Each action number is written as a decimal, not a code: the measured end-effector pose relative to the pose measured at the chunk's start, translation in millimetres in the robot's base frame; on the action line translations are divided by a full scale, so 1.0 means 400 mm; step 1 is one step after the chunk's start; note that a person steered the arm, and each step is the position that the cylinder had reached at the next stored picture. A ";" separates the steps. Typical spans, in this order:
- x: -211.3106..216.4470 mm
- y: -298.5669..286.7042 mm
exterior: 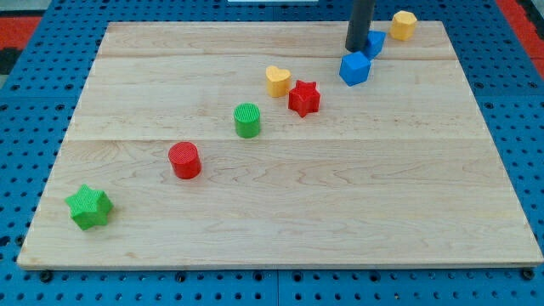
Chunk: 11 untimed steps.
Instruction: Nudge the red circle a little bit left
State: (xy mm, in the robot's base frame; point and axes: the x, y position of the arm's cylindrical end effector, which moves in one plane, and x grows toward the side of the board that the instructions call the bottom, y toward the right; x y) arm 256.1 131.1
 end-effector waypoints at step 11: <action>0.485 -0.542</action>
State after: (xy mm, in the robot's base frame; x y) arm 450.0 -85.6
